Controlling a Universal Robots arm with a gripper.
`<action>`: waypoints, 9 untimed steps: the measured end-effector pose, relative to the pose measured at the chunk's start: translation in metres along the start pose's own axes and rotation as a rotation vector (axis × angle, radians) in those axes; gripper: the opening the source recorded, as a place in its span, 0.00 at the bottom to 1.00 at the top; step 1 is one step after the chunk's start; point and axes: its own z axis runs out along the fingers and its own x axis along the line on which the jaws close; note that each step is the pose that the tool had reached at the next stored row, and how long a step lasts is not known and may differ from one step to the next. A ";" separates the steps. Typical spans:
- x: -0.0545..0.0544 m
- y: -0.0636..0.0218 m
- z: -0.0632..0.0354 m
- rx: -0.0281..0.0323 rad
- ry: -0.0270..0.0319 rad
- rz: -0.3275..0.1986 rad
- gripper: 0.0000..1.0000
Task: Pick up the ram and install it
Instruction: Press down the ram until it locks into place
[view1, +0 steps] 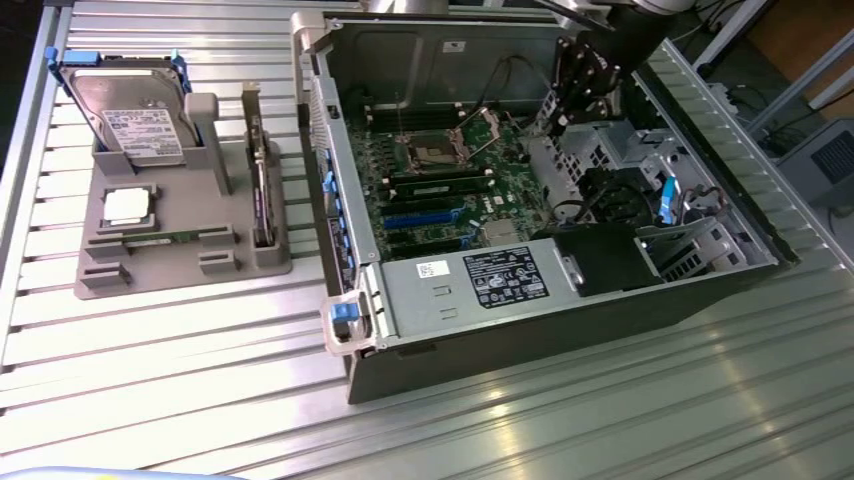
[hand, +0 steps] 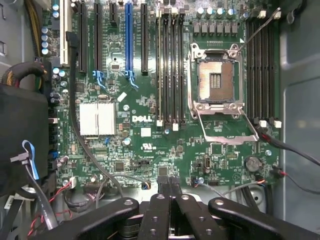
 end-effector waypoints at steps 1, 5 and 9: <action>0.000 0.0000 -0.0001 0.0001 -0.0012 0.000 0.10; 0.000 0.0000 -0.0001 0.0000 -0.0010 0.000 0.10; 0.000 0.0000 -0.0001 0.0000 -0.0011 0.000 0.10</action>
